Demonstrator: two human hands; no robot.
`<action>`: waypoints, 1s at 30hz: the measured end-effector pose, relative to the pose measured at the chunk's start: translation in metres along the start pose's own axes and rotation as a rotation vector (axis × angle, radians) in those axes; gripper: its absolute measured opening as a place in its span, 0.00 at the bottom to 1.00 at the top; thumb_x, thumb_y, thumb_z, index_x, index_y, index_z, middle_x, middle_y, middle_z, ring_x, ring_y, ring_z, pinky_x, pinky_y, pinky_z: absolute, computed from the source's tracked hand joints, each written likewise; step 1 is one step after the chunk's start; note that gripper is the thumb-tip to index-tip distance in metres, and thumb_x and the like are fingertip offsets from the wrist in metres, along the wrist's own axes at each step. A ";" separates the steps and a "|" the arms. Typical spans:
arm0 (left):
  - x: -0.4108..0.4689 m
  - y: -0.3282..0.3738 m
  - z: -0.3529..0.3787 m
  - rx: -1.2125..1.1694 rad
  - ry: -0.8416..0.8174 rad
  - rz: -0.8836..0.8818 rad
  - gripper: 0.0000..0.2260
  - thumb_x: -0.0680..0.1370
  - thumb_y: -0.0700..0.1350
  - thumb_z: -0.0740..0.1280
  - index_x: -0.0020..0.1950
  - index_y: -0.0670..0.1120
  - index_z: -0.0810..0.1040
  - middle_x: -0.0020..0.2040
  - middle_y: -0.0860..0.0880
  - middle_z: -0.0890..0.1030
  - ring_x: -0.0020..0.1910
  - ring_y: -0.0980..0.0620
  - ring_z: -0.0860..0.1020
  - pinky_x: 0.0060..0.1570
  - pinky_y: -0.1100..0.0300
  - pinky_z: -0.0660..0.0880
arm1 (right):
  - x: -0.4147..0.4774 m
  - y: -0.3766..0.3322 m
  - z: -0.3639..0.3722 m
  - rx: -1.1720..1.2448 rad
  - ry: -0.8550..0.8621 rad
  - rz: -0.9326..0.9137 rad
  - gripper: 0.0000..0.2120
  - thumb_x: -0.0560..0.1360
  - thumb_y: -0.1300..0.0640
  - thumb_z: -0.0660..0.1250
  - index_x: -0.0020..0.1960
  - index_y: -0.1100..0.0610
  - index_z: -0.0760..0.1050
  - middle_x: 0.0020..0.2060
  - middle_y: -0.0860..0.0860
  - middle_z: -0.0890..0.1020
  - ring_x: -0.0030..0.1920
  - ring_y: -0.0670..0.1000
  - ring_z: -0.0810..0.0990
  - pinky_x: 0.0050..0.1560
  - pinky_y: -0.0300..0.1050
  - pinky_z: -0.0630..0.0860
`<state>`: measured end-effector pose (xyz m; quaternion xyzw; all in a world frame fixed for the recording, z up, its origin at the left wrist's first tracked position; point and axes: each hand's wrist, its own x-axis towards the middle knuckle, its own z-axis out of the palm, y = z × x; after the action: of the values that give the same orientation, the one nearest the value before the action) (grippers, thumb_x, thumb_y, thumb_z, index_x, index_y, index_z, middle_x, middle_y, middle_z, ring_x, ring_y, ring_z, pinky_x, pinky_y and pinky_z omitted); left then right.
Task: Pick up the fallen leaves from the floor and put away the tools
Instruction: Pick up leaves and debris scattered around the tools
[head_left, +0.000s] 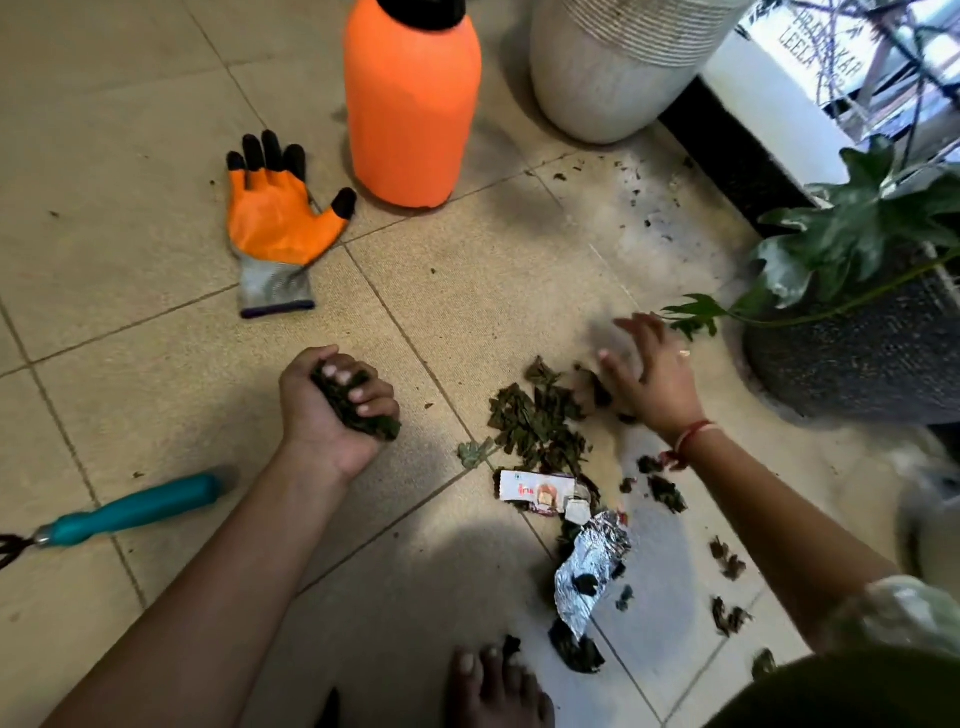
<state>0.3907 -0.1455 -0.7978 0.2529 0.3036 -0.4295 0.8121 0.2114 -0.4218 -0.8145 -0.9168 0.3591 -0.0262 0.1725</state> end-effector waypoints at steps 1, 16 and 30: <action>-0.001 -0.002 0.000 0.005 -0.001 -0.006 0.11 0.65 0.45 0.62 0.24 0.50 0.65 0.23 0.56 0.65 0.21 0.58 0.61 0.23 0.70 0.56 | 0.005 0.011 -0.004 -0.045 -0.027 0.059 0.32 0.73 0.34 0.54 0.71 0.50 0.64 0.71 0.55 0.64 0.68 0.59 0.65 0.65 0.57 0.67; -0.006 -0.019 0.002 0.063 -0.009 -0.068 0.11 0.65 0.44 0.62 0.24 0.50 0.65 0.23 0.55 0.65 0.21 0.58 0.61 0.23 0.69 0.56 | -0.185 0.001 0.046 -0.299 -0.190 -0.438 0.48 0.67 0.21 0.46 0.78 0.48 0.39 0.77 0.54 0.39 0.76 0.58 0.46 0.71 0.67 0.45; -0.012 -0.008 -0.005 0.074 -0.013 -0.025 0.11 0.65 0.45 0.62 0.23 0.50 0.66 0.23 0.56 0.65 0.21 0.58 0.62 0.22 0.69 0.56 | -0.081 -0.039 0.068 -0.459 -0.255 -0.572 0.47 0.66 0.22 0.38 0.77 0.50 0.43 0.76 0.57 0.44 0.74 0.67 0.48 0.67 0.73 0.38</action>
<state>0.3771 -0.1401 -0.7942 0.2759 0.2853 -0.4524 0.7987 0.1888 -0.3205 -0.8593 -0.9906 0.0609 0.1221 -0.0083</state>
